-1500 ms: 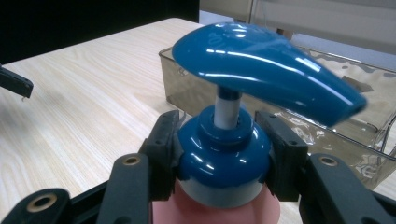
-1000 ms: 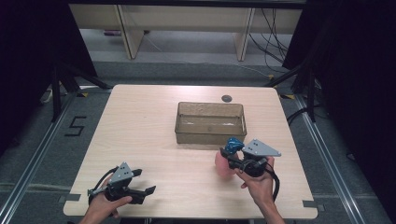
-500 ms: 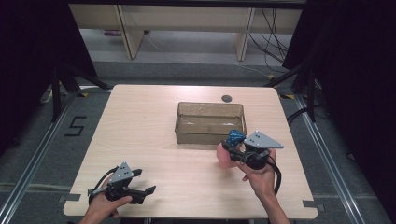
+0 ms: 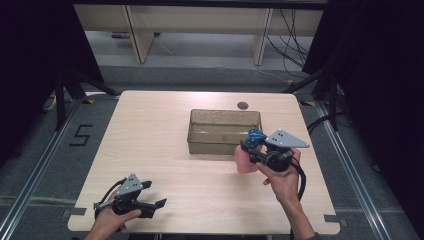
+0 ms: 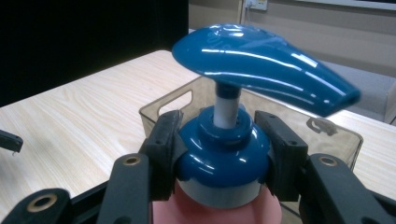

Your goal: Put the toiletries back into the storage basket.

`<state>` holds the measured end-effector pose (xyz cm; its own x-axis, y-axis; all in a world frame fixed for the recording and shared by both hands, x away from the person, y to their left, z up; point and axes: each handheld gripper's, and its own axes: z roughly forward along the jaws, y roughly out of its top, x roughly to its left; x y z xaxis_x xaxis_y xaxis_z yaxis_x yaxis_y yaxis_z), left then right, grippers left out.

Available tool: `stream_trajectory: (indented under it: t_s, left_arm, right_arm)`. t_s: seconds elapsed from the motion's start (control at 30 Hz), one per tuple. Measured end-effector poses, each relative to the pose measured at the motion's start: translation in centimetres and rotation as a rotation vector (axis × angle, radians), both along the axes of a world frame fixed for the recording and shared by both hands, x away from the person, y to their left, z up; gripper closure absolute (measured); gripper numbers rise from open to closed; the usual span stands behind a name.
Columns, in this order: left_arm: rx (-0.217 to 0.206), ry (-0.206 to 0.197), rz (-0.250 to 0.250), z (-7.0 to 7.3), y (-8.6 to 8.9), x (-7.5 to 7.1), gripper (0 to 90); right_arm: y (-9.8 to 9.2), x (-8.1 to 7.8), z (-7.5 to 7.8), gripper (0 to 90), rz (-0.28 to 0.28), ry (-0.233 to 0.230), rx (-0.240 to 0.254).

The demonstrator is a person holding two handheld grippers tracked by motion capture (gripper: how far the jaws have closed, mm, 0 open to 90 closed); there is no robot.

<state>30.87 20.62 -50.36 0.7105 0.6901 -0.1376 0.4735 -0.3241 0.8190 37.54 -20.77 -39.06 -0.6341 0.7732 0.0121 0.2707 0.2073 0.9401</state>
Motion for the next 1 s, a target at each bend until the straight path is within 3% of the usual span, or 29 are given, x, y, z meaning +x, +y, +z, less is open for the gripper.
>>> stream_trajectory:
  t_s: [0.23, 0.27, 0.3, 0.33, 0.4, 0.47, 0.73, 0.77, 1.0]
  left_arm:
    - [0.0, 0.0, -0.002, 0.0, 0.1, 0.0, 14.7]
    - [0.02, -0.004, -0.007, 0.0, 0.2, 0.1, 14.8]
    - [0.004, -0.003, 0.003, 0.0, 0.0, 0.0, 14.8]
    - [0.027, -0.003, -0.011, 0.1, 0.2, 0.1, 14.8]
    - [0.028, -0.006, -0.009, 0.1, 0.2, 0.1, 14.8]
    - [-0.002, -0.004, -0.01, 0.0, 0.0, 0.0, 14.7]
    - [0.005, -0.001, -0.012, 0.0, 0.1, 0.0, 14.8]
    - [0.005, -0.001, -0.012, 0.0, 0.1, 0.0, 14.7]
    - [0.004, -0.006, -0.016, 0.0, 0.0, 0.0, 14.7]
  right_arm:
    - [0.1, 0.8, 0.8, 53.1, 0.001, -0.008, -0.002]
    - [0.1, 0.9, 0.8, 53.2, 0.002, -0.011, 0.004]
    - [0.1, 1.1, 1.0, 53.2, 0.0, -0.01, 0.005]
    - [0.1, 1.4, 1.2, 53.2, -0.002, -0.011, 0.005]
    - [0.1, 1.8, 1.5, 53.2, -0.004, -0.019, 0.014]
    - [0.2, 2.1, 1.8, 53.2, -0.01, -0.019, 0.004]
    - [0.5, 3.7, 2.6, 53.1, -0.025, -0.031, 0.01]
    - [0.6, 3.8, 2.6, 53.2, -0.021, -0.021, 0.031]
    - [0.2, 5.1, 3.0, 53.1, -0.045, -0.012, 0.033]
